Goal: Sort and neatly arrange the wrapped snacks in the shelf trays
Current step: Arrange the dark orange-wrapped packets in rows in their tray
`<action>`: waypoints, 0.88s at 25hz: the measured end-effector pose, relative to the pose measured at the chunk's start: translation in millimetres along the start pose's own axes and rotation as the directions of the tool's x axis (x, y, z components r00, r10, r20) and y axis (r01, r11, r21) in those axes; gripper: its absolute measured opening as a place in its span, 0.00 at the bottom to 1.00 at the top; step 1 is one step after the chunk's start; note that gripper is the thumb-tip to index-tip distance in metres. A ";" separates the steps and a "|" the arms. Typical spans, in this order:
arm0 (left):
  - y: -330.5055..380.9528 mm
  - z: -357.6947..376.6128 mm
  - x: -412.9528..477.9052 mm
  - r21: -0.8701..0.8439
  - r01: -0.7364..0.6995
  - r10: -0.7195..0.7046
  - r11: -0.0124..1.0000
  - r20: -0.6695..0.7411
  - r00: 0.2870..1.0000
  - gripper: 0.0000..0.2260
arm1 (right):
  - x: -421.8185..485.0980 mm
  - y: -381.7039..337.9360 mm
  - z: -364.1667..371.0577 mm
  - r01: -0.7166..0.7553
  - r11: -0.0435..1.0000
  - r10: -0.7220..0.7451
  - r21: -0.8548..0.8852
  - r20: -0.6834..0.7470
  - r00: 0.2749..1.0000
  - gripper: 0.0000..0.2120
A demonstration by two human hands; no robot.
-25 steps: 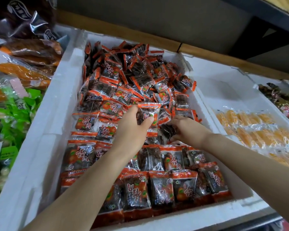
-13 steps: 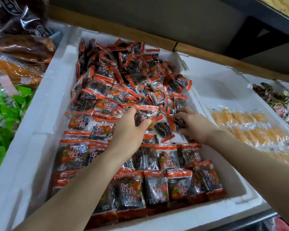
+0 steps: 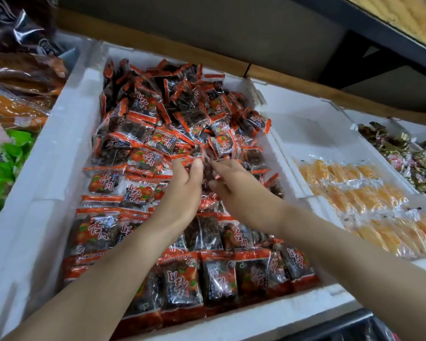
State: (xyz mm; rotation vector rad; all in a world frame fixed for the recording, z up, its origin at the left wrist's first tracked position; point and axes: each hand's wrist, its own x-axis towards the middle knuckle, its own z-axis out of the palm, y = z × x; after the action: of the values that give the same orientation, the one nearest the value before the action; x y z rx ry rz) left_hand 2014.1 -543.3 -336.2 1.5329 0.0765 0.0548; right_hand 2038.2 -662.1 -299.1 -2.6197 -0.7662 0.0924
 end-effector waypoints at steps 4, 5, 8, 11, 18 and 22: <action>0.4 -2.3 -0.5 -0.064 0.015 -0.014 0.998 0.030 0.999 0.27 | -8.7 8.7 -10.9 0.058 0.994 -0.056 0.094 -0.021 0.998 0.14; 1.1 -2.9 0.7 -0.023 -0.004 0.004 1.000 -0.021 1.000 0.20 | -10.2 17.2 -17.5 0.016 0.994 -0.007 0.107 -0.087 0.996 0.15; 3.8 -3.4 2.8 0.021 -0.029 0.031 0.999 -0.086 0.996 0.11 | -5.9 57.5 -26.4 -0.190 0.967 0.158 -0.171 -0.181 0.971 0.18; 5.9 -2.0 -0.2 0.041 -0.051 0.054 0.998 -0.082 0.995 0.07 | 2.6 86.3 -15.4 -0.258 0.899 0.293 -0.355 0.047 0.955 0.21; 6.6 -3.0 -2.2 0.072 -0.057 0.063 0.996 -0.081 0.995 0.07 | 17.5 89.8 -7.6 -0.285 0.892 0.257 -0.351 -0.125 0.958 0.12; 8.1 -3.1 -3.3 0.057 -0.042 0.045 0.997 -0.057 0.997 0.11 | 21.1 85.5 -0.6 -0.344 0.805 0.288 -0.483 -0.187 0.939 0.10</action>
State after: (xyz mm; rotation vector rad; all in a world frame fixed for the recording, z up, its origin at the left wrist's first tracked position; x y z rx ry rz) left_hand 2010.7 -540.2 -328.2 1.5893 0.0913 0.1331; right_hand 2099.1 -716.6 -331.8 -3.2102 -0.3306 -0.1819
